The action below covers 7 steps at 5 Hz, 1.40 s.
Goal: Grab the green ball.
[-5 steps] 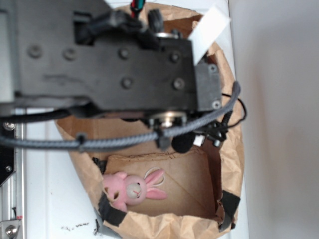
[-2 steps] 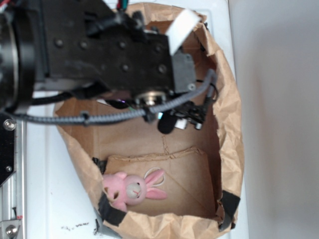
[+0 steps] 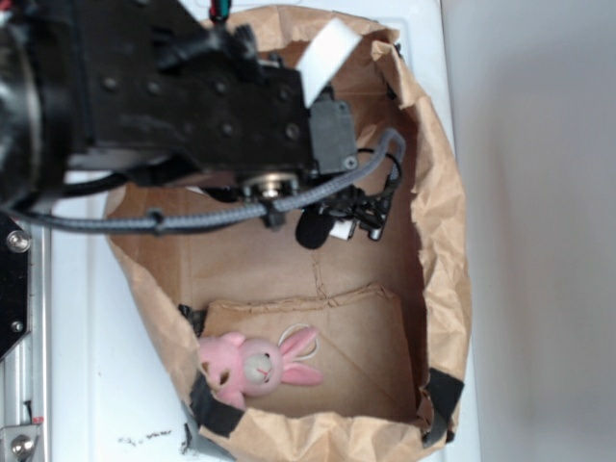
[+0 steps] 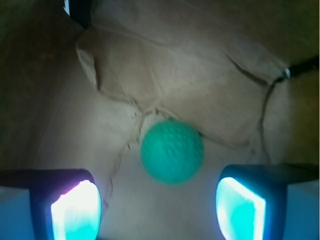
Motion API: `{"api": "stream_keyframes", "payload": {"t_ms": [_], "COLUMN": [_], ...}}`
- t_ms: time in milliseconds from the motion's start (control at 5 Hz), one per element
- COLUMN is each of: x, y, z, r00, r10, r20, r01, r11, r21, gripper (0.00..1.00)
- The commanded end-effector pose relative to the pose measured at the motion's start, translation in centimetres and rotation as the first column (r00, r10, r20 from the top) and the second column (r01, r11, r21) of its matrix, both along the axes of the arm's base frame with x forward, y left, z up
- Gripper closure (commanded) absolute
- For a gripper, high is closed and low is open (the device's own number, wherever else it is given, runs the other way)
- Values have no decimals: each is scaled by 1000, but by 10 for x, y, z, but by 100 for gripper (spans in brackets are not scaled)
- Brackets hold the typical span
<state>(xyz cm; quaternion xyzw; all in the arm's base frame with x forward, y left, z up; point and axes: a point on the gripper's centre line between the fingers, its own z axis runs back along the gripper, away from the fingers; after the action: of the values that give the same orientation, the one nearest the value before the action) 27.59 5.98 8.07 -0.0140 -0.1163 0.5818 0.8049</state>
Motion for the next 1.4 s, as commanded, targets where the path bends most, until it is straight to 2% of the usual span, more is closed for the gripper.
{"api": "stream_keyframes", "payload": {"t_ms": [0,200,600,1000,1200], "x": [2,3,-14,-20,-26], "y": [8,10,16,16,14], "z": [6,-5,-7,-11,-11], "r00": [998,999,998,998,998], "r10": [27,12,-42,-50,-53], "r20": [49,49,40,42,39], "r01": [-29,-15,37,44,48], "r11": [999,997,993,992,994], "r21": [39,71,108,122,102], "gripper": [0,0,0,0,0]}}
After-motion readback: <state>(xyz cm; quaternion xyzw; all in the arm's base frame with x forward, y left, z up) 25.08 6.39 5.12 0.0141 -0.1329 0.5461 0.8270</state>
